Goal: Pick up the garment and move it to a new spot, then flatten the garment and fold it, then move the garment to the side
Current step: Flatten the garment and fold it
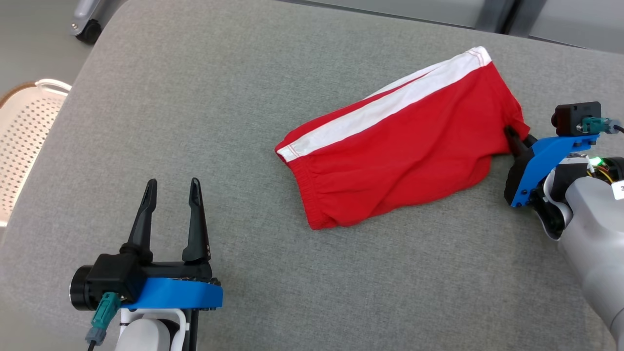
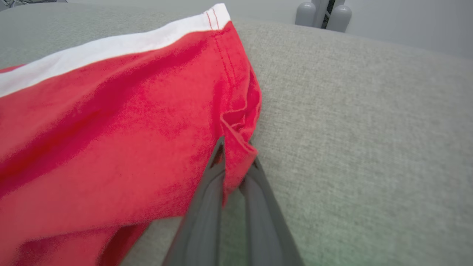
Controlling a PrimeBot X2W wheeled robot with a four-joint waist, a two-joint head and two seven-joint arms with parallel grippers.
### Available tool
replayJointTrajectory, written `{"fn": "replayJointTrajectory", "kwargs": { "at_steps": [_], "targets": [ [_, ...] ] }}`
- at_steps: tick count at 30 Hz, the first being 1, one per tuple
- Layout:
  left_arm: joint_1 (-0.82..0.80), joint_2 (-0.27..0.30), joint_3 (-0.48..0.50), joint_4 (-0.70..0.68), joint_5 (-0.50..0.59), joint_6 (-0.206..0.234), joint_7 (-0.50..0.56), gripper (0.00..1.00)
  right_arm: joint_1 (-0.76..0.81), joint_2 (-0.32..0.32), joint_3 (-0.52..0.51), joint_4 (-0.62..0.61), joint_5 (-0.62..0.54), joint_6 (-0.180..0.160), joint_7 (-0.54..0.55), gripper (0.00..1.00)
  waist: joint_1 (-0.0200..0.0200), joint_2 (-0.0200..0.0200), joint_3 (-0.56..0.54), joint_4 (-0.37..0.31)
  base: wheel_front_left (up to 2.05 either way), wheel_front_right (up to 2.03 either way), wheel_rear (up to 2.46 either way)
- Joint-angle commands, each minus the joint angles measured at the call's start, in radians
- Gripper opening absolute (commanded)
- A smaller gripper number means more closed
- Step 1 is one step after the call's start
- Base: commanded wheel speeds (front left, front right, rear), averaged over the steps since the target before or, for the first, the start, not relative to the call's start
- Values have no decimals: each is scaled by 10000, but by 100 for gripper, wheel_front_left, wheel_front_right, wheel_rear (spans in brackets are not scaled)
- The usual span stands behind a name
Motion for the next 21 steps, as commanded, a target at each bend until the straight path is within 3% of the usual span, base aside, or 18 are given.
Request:
{"fn": "replayJointTrajectory", "kwargs": {
  "at_steps": [1,9,21],
  "targets": [
    [69,-17,109,50,62,38,-36,100,203,25,18,-115,199,7,-283,0,0,1,-87,-142,0,0,0],
    [341,-15,439,387,525,7,-36,100,938,-128,87,-696,920,5,-1198,0,0,1,-858,-673,0,0,0],
    [1056,-16,1118,330,830,-93,-36,100,3713,-1108,-1118,-2551,2319,5,-1707,0,0,1,-1702,-1903,0,0,0]
  ]
}}
